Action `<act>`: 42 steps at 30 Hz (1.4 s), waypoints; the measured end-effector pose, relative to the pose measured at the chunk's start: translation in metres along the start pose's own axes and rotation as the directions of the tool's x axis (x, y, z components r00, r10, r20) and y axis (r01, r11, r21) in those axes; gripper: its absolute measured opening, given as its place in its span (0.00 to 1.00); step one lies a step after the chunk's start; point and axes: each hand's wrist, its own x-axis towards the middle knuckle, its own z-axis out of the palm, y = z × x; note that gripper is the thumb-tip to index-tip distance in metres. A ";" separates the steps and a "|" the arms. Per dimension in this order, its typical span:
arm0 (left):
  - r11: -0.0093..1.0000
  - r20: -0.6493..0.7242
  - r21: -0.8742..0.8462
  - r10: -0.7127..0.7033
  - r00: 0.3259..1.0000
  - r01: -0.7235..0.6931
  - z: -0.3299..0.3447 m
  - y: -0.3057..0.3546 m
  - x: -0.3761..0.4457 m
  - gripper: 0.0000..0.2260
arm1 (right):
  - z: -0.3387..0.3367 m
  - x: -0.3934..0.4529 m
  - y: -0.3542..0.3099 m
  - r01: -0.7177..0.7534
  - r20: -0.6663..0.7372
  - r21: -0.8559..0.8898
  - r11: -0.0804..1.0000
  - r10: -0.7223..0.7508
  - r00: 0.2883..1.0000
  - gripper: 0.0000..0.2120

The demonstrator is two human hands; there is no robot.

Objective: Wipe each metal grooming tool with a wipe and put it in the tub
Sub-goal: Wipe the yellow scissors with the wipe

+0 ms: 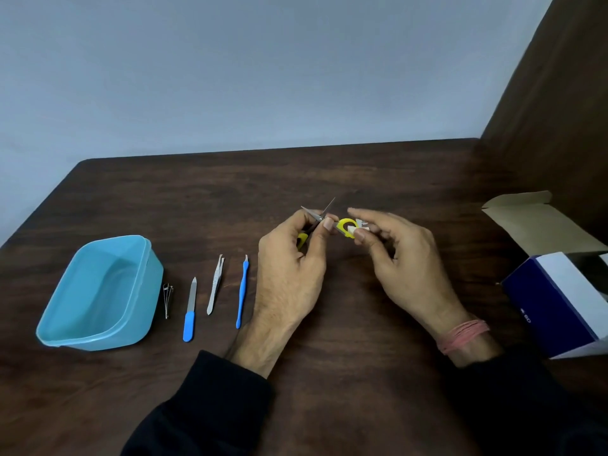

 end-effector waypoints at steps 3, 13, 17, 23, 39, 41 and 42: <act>0.999 0.017 -0.042 -0.006 1.000 0.006 -0.004 0.000 0.003 0.06 | -0.004 0.002 -0.002 -0.051 0.129 0.088 0.995 0.040 0.991 0.16; 0.995 0.116 -0.104 0.004 0.993 0.009 -0.009 -0.006 0.009 0.07 | -0.021 0.011 -0.004 -0.296 0.412 0.323 0.899 0.148 0.899 0.13; 0.987 0.108 -0.157 -0.017 0.994 0.034 -0.014 -0.012 0.016 0.07 | -0.022 0.009 -0.004 -0.316 0.441 0.345 0.884 0.145 0.886 0.09; 0.992 0.134 -0.129 0.003 0.991 0.015 -0.014 -0.013 0.015 0.07 | -0.018 0.009 -0.001 -0.429 0.350 0.486 0.761 0.281 0.894 0.03; 1.000 0.144 -0.021 0.012 0.990 -0.009 -0.010 -0.006 0.006 0.08 | -0.009 0.007 0.002 -0.351 0.154 0.518 0.780 0.319 0.935 0.11; 1.000 0.184 0.015 0.014 0.983 -0.017 -0.009 -0.009 0.006 0.08 | -0.011 0.007 0.003 -0.345 0.164 0.507 0.790 0.304 0.938 0.10; 0.999 0.205 0.035 0.013 0.979 -0.020 -0.009 -0.010 0.005 0.08 | -0.012 0.006 0.002 -0.330 0.173 0.500 0.800 0.281 0.944 0.10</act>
